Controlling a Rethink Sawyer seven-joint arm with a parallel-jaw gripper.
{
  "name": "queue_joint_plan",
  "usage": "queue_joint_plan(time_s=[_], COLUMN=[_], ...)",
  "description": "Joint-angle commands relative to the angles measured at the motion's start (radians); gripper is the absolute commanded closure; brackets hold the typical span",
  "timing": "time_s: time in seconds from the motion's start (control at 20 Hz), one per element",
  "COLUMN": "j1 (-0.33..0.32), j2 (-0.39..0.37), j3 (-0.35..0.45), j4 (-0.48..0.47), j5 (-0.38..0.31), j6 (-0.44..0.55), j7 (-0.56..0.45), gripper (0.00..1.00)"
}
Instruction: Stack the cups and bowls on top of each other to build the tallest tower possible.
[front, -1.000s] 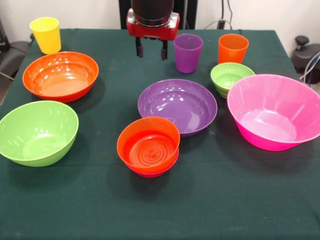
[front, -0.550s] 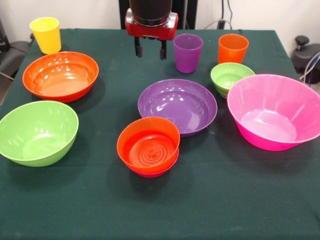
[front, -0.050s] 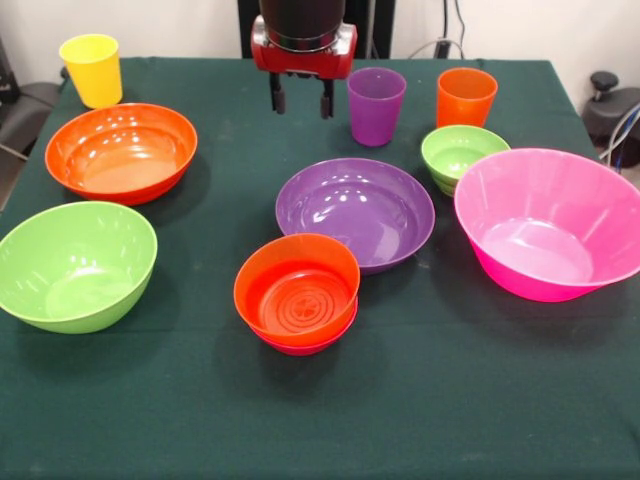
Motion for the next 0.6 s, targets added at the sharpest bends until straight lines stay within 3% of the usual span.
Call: queue_joint_plan(time_s=[0.05,0.6], j1=[0.024,0.051], j2=[0.058,0.098], j3=[0.07,0.079], j4=[-0.037,-0.137], j5=[-0.031,-0.028], j6=[0.101,0.17], j7=[-0.111,-0.117], gripper=[0.0,0.0])
